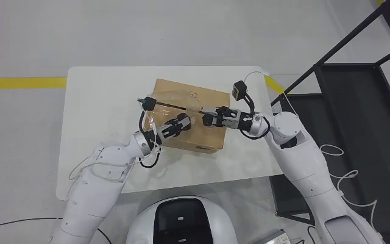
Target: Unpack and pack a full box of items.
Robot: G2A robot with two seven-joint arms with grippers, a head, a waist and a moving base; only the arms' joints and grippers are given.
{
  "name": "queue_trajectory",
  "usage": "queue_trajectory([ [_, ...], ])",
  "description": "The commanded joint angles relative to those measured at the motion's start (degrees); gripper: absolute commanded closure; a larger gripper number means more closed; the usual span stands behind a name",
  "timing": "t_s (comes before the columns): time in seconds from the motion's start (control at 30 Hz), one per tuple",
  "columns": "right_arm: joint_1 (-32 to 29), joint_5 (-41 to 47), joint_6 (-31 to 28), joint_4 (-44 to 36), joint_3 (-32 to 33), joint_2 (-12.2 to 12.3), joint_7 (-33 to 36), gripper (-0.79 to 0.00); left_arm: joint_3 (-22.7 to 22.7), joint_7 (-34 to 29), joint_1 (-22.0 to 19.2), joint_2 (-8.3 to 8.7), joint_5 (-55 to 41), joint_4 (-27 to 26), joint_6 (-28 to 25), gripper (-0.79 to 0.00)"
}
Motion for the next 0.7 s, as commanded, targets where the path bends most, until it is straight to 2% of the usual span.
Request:
queue_trajectory([
  [0.0,0.0,0.1,-0.2,0.1,-0.1,0.0,0.0,-0.416,-0.1,-0.2,0.1,0.00,-1.1,-0.2,1.0,0.000],
  [0.03,0.0,0.2,-0.4,0.1,-0.1,0.0,0.0,-0.462,-0.1,-0.4,0.2,0.04,-1.2,-0.4,1.4,0.000],
  [0.13,-0.3,1.2,-1.1,0.1,0.0,-0.1,0.3,-0.508,-0.5,-1.0,0.4,0.16,-1.8,-1.0,2.5,0.000],
  [0.2,-0.3,2.1,-2.4,-0.1,0.6,0.0,0.9,-0.717,-0.6,-1.1,0.5,0.20,-2.0,-1.4,3.0,0.000],
  [0.23,-0.2,3.3,-4.2,-0.6,1.1,-0.1,-0.2,-0.785,-0.1,-1.1,0.5,0.16,-2.0,-1.5,3.0,0.000],
  [0.3,-0.3,4.0,-6.0,-0.7,1.2,-0.2,-0.5,-0.785,0.1,-1.0,0.7,0.18,-1.9,-1.8,2.8,0.000],
  [0.57,-0.3,4.0,-6.0,-0.7,1.2,-0.2,-0.5,-0.785,0.0,1.3,1.0,0.15,-1.8,-1.3,1.4,0.000],
  [0.6,-0.3,4.0,-6.0,-0.7,1.2,-0.2,-0.5,-0.785,0.0,1.3,1.0,0.15,-1.8,-1.3,1.4,-0.068],
  [0.63,-0.3,4.0,-6.0,-0.7,1.2,-0.2,-0.5,-0.785,0.0,1.3,1.0,0.15,-1.8,-1.3,1.4,-0.185],
  [0.67,-0.3,4.0,-6.0,-0.7,1.2,-0.2,-0.5,-0.785,0.0,1.3,1.0,0.15,-1.8,-1.3,1.4,-0.145],
])
